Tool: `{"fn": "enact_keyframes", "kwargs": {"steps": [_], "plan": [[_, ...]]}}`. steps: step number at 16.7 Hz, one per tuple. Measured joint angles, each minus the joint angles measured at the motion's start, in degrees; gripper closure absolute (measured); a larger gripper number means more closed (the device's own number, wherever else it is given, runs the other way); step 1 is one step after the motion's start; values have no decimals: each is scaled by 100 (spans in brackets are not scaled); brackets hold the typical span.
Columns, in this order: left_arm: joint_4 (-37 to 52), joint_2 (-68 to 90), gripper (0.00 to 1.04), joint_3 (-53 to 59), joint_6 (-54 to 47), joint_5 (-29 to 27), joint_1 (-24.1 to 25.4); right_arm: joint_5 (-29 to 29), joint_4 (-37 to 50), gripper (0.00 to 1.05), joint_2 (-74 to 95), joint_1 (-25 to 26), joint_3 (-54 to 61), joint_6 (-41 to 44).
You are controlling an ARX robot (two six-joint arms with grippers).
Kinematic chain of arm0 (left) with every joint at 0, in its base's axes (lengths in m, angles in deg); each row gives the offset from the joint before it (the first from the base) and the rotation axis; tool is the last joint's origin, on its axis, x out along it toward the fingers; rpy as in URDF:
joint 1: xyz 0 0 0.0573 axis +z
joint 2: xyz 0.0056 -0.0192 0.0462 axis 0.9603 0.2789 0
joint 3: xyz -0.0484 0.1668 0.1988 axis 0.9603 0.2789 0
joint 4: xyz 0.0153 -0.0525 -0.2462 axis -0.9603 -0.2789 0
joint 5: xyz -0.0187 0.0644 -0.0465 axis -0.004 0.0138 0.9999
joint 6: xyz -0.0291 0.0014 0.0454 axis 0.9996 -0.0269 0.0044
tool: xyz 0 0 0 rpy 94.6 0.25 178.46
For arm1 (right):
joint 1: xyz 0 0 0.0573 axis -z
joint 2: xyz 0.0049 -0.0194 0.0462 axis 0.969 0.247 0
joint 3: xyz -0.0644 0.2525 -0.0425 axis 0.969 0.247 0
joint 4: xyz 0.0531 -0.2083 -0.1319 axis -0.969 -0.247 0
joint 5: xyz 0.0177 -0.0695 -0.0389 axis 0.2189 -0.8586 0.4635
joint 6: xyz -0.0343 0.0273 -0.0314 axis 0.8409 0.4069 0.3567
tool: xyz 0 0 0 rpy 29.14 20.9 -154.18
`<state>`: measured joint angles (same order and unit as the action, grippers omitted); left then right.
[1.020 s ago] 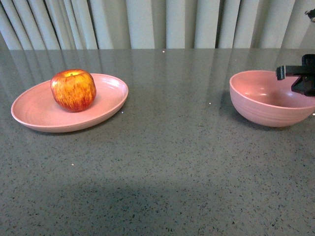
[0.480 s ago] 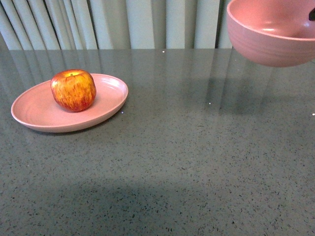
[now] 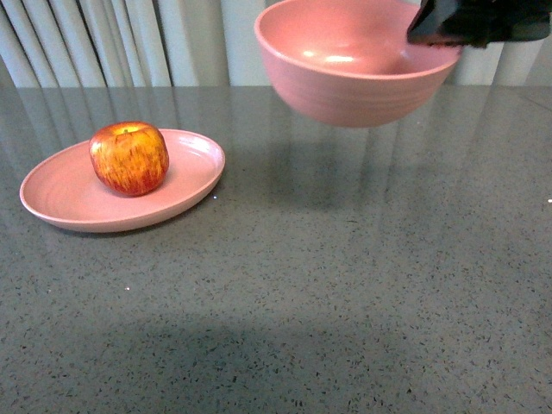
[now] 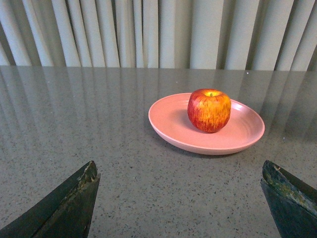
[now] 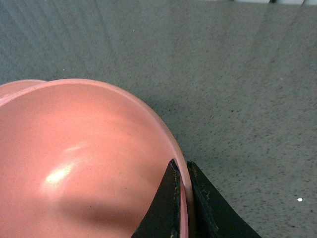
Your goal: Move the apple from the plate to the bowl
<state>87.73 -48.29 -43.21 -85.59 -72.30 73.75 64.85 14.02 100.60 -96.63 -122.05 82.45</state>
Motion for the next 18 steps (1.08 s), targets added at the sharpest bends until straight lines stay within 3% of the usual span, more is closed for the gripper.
{"fn": "enact_keyframes", "kwargs": {"steps": [5, 18], "plan": [[0, 0, 7, 0, 0, 0, 0, -212, 59, 102, 885, -319, -337, -323], [0, 0, 7, 0, 0, 0, 0, -295, -160, 102, 1987, -352, -946, -748]]}}
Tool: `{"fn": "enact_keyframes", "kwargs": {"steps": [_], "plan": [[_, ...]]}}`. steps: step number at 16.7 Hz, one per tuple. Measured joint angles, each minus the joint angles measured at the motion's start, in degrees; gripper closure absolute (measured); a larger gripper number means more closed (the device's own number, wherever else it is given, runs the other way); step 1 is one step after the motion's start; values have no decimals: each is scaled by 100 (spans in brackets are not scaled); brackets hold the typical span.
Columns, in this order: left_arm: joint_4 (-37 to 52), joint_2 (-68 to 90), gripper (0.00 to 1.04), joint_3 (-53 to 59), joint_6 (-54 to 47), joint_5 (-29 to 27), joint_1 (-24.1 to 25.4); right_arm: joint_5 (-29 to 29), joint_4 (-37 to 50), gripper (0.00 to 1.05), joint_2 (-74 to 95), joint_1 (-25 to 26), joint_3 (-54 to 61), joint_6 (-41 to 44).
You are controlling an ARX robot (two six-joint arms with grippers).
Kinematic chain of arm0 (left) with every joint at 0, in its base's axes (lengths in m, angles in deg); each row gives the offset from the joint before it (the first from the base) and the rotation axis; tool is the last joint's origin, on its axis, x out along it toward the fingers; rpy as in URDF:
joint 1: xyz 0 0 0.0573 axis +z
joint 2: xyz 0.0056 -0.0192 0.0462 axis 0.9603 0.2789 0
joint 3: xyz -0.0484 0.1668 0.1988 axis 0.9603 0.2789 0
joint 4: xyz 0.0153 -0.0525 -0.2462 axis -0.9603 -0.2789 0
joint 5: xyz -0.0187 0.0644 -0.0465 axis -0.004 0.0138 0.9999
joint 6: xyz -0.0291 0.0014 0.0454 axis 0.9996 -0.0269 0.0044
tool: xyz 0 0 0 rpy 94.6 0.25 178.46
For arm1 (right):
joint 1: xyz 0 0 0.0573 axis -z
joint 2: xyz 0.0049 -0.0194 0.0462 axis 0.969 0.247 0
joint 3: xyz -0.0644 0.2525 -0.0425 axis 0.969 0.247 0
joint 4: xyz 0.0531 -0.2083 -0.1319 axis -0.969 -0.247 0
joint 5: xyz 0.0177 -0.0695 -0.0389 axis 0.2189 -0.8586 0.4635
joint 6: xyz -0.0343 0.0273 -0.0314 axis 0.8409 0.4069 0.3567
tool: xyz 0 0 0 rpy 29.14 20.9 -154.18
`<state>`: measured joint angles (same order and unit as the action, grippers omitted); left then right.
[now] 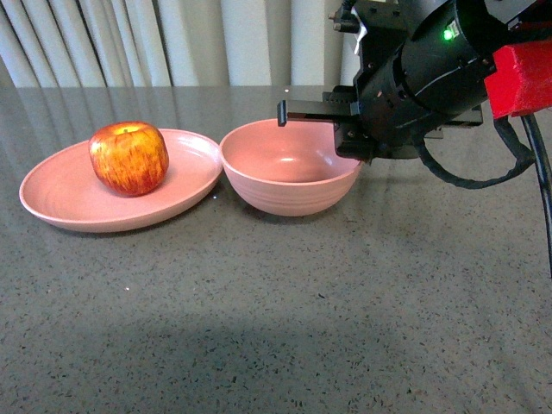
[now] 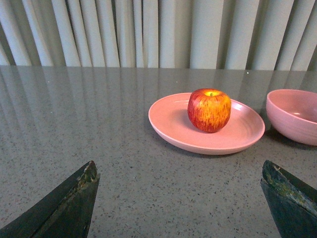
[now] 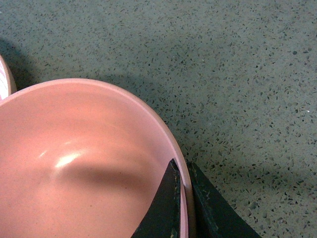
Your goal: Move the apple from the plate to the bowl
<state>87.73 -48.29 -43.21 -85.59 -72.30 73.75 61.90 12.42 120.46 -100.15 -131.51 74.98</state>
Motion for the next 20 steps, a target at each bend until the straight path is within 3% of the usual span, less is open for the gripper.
{"fn": "enact_keyframes", "kwargs": {"steps": [12, 13, 15, 19, 20], "plan": [[0, 0, 7, 0, 0, 0, 0, -26, 52, 102, 90, -37, -42, -83], [0, 0, 7, 0, 0, 0, 0, -26, 37, 92, 90, -37, -48, -87], [0, 0, 7, 0, 0, 0, 0, -15, 22, 56, 94, -37, -48, -87], [0, 0, 7, 0, 0, 0, 0, 26, 144, 15, -87, -68, 72, -107], [0, 0, 7, 0, 0, 0, 0, 37, 153, 10, -181, -68, 107, -107]]}}
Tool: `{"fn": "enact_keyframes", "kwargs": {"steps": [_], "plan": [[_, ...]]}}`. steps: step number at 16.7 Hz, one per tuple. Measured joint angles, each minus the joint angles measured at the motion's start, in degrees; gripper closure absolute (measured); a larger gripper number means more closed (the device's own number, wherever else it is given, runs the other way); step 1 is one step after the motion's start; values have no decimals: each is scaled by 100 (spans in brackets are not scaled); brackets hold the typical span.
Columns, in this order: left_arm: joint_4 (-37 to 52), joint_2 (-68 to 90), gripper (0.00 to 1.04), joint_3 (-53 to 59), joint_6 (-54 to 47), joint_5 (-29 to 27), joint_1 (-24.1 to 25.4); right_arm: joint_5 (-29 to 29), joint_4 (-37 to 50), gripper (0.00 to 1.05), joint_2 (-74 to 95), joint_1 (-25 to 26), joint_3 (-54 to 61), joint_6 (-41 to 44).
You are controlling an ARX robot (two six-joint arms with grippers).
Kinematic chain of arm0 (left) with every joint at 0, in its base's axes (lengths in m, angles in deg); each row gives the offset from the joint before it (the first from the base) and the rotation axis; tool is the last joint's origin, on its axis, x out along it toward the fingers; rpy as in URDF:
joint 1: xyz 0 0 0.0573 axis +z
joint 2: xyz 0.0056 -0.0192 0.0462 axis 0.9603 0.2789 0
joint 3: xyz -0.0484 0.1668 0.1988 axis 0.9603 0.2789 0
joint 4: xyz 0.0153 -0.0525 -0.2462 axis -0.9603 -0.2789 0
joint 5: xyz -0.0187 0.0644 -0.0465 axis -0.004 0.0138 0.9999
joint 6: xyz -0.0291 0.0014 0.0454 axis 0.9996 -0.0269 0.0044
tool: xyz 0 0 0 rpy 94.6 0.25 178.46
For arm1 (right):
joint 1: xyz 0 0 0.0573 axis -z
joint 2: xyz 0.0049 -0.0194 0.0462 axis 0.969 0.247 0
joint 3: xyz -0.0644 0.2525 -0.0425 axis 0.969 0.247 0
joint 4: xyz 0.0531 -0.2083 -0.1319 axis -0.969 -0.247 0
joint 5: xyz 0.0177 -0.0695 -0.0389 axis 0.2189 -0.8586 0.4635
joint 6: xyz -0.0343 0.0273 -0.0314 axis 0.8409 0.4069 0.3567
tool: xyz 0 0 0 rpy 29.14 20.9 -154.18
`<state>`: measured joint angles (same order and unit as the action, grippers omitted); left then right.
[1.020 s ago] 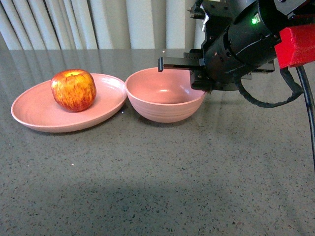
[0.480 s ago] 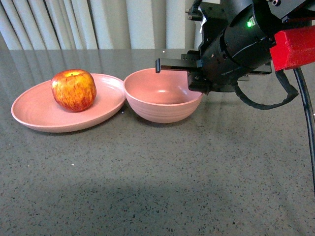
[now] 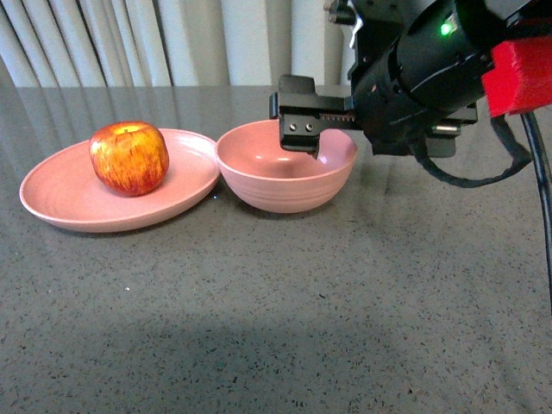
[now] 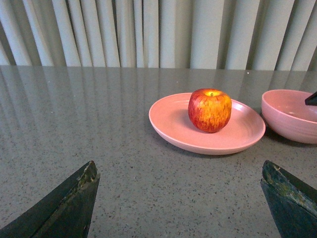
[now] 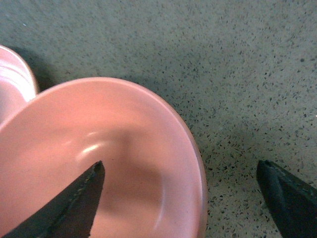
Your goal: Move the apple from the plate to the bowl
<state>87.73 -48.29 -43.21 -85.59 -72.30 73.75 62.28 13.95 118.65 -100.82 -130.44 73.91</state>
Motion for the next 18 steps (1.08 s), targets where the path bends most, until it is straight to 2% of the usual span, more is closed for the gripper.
{"fn": "enact_keyframes", "kwargs": {"steps": [1, 2, 6, 9, 12, 15, 18], "plan": [[0, 0, 7, 0, 0, 0, 0, 24, 66, 4, -140, 0, 61, -11], [0, 0, 7, 0, 0, 0, 0, 50, 192, 7, -463, 9, 175, -15], [0, 0, 7, 0, 0, 0, 0, 376, 686, 7, -1705, 205, 962, -44], [0, 0, 7, 0, 0, 0, 0, 1036, 1333, 7, -3388, 667, 2406, -328], [0, 0, 7, 0, 0, 0, 0, 1051, 1681, 7, -5016, 1113, 3827, -391], [0, 0, 7, 0, 0, 0, 0, 927, 1322, 7, -6636, 1561, 5042, -74], [0, 0, 7, 0, 0, 0, 0, 925, 1130, 7, -7257, 1779, 5445, 83]]}}
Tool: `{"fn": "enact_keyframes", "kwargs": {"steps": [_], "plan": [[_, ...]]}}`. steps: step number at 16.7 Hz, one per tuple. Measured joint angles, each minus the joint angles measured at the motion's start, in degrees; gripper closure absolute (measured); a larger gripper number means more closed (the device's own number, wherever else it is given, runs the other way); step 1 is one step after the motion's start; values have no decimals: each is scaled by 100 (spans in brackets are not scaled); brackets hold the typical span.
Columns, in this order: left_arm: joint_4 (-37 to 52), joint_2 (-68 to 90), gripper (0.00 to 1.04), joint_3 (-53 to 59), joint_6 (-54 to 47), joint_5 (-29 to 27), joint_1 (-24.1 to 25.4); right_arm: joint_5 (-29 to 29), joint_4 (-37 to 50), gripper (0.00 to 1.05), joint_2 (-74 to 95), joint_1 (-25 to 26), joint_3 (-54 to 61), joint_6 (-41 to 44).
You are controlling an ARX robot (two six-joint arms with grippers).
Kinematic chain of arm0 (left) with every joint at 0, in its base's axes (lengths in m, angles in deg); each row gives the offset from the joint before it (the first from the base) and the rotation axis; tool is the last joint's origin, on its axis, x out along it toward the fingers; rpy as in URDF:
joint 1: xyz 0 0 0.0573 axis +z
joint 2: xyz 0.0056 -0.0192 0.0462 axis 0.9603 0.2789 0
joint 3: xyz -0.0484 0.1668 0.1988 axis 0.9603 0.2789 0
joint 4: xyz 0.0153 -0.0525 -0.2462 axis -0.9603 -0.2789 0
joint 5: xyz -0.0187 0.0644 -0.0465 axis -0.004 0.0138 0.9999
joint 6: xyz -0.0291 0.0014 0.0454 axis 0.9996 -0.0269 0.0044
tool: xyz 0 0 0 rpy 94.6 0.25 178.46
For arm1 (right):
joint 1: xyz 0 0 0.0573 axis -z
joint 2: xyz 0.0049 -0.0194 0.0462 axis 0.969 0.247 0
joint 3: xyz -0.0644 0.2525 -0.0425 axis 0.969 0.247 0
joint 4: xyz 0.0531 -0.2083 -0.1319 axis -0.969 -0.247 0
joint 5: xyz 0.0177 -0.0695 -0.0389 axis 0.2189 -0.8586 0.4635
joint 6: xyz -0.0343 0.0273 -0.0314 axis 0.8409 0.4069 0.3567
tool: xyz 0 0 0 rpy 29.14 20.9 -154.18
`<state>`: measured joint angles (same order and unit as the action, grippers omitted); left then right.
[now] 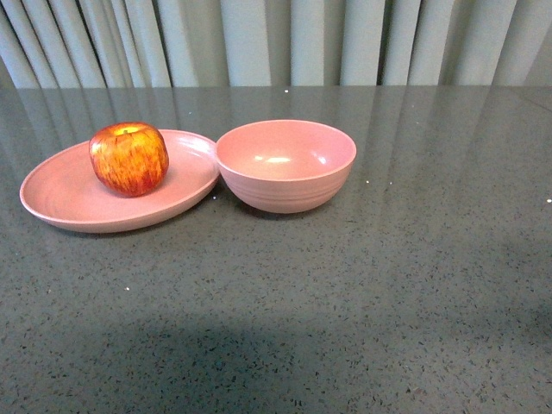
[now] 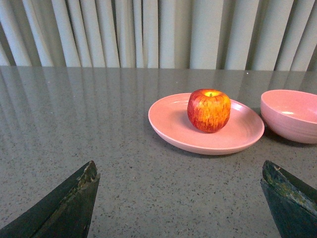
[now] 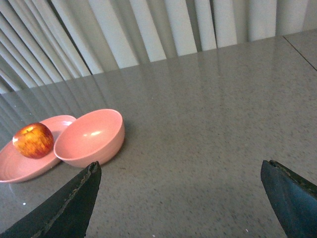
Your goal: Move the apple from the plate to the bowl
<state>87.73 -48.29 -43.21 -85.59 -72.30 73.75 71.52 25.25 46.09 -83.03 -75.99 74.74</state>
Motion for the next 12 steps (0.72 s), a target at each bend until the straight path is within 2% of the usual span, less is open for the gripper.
{"fn": "enact_keyframes", "kwargs": {"steps": [2, 3, 5, 10, 12], "plan": [[0, 0, 7, 0, 0, 0, 0, 15, -151, 8, -723, 315, 374, 151], [0, 0, 7, 0, 2, -2, 0, -363, 396, 20, -1088, 472, 734, 599], [0, 0, 7, 0, 0, -7, 0, -573, 280, 44, -1685, 772, 1300, 1145], [0, 0, 7, 0, 0, 2, 0, -527, 133, 101, -2282, 734, 1681, 1368], [0, 0, 7, 0, 0, 0, 0, -527, 42, 103, -2437, 734, 1816, 1412]]}}
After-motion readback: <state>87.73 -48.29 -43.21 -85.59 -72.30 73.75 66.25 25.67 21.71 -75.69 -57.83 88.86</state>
